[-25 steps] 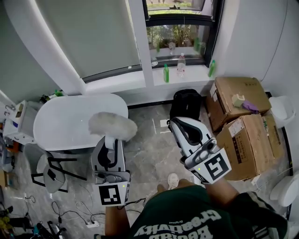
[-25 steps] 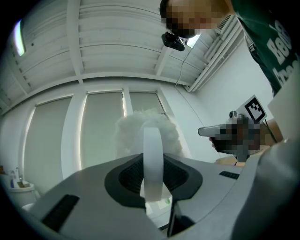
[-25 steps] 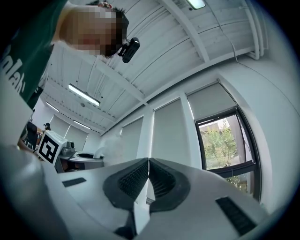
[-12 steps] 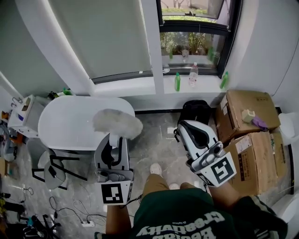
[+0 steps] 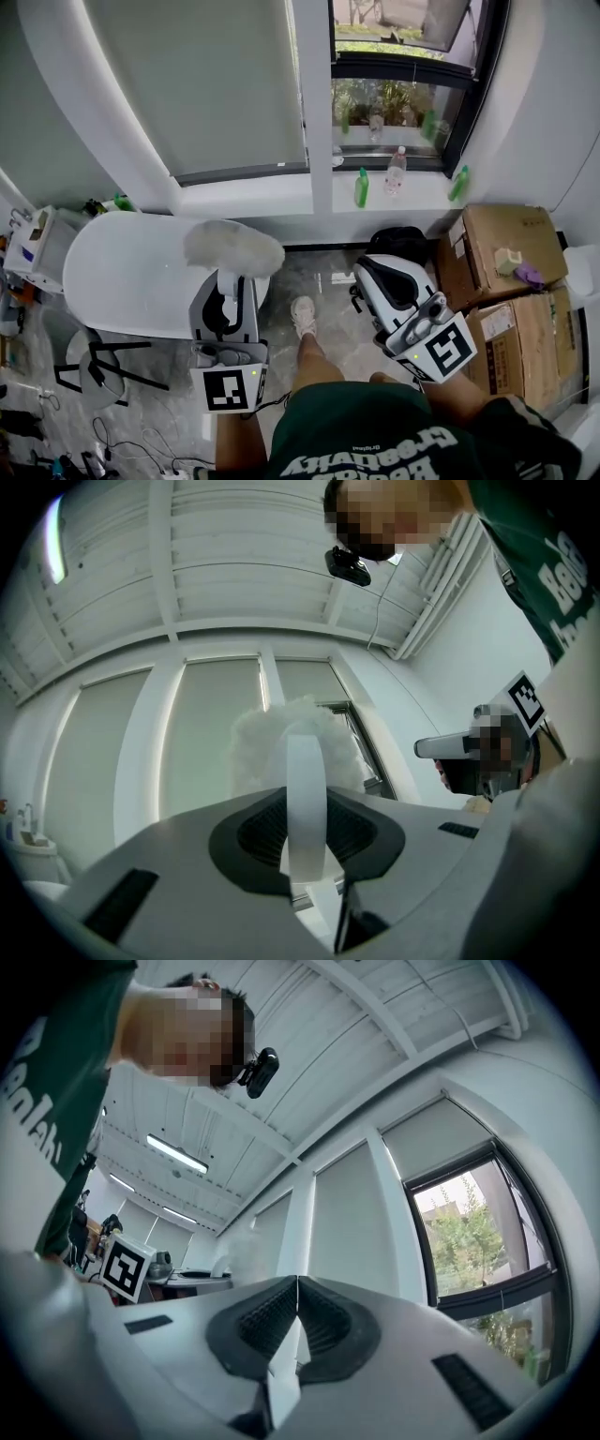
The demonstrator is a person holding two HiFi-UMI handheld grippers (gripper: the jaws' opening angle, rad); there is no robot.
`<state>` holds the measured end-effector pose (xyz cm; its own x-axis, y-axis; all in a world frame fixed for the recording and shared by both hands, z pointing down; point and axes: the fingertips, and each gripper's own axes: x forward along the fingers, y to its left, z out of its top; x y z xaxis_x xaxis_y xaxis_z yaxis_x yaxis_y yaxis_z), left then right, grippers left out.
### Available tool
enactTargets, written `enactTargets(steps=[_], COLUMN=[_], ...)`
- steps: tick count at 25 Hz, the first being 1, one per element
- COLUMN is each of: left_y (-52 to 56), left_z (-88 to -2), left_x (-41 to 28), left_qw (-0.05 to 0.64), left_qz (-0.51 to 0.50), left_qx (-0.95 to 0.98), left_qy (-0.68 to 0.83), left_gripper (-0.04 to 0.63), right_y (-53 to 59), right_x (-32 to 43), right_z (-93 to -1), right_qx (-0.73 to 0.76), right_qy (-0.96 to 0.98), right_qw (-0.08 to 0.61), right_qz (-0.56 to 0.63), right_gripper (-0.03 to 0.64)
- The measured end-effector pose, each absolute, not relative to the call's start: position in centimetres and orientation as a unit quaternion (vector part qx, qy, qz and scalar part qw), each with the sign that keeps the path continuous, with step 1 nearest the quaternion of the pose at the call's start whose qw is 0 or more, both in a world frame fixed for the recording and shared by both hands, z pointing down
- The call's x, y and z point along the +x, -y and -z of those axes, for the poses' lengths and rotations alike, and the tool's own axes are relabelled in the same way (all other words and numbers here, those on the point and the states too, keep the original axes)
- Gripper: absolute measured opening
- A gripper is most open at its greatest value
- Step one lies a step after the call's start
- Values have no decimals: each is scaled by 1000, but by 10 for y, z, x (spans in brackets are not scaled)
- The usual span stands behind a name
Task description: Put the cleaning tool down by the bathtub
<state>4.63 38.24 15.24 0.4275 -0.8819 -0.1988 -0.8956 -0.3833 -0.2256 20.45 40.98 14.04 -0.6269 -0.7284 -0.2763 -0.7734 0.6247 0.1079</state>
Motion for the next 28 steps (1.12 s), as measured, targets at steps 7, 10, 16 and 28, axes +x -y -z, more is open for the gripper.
enactTargets(steps=[7, 10, 16, 28], left_y=[-241, -195, -114, 27], left_z=[-156, -151, -154, -174], left_x=[40, 37, 26, -6], left_qw=[159, 161, 147, 133], left_qz=[-28, -19, -5, 13], left_qx=[-836, -842, -849, -851], left_qy=[-524, -514, -507, -508], left_gripper=[94, 94, 94, 94], right_y=[-282, -234, -155, -13], right_x=[186, 179, 160, 116], right_z=[-141, -137, -138, -149], right_qx=[-419, -420, -423, -426], right_qy=[-895, -895, -897, -900], right_qw=[100, 101, 84, 34], right_qz=[-117, -113, -97, -88], right_gripper=[17, 17, 17, 17])
